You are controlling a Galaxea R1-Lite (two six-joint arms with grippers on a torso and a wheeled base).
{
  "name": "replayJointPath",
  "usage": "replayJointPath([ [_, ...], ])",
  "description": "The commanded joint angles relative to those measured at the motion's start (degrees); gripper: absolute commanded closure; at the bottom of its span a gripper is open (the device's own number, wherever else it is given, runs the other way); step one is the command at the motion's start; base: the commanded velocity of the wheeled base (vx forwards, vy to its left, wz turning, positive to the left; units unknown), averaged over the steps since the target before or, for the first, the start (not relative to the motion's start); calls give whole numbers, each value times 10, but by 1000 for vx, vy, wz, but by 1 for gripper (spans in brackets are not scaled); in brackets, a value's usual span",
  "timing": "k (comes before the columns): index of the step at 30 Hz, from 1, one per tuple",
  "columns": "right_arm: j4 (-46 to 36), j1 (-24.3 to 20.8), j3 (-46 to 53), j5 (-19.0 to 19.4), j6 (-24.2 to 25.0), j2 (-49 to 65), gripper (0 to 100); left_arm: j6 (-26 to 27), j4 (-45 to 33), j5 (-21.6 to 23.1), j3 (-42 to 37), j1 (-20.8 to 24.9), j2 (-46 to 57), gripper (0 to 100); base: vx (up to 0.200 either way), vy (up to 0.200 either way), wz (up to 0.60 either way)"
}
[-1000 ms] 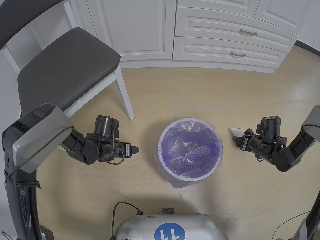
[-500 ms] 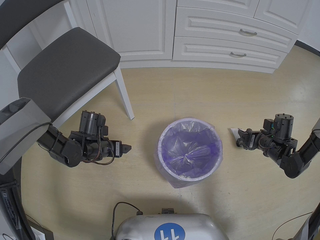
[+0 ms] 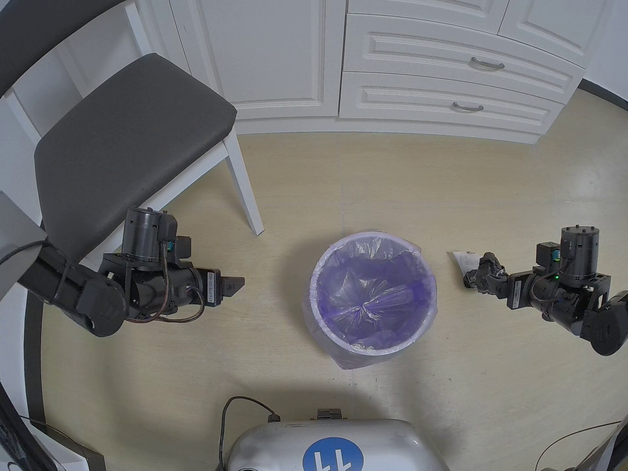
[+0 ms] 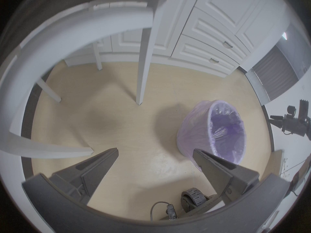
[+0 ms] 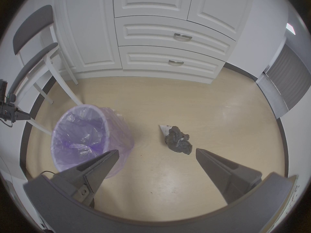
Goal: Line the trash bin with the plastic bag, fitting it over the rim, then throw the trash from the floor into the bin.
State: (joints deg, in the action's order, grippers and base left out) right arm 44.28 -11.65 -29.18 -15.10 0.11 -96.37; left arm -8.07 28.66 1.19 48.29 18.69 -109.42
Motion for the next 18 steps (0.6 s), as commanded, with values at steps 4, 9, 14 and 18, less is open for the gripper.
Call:
replayJointPath([
  [4,-78,1,-23,-1,7,123,0,28,-6,-1,-36,16,111,0,0,0,0],
  [9,-92,-1,-76,14,72,139,0,28,3,-32,-65,43,168,0,0,0,0],
  [14,-94,6,-49,12,50,143,0,15,4,-44,-90,72,220,0,0,0,0],
  [18,-104,16,-9,15,-5,192,0,10,4,-46,-109,87,254,0,0,0,0],
])
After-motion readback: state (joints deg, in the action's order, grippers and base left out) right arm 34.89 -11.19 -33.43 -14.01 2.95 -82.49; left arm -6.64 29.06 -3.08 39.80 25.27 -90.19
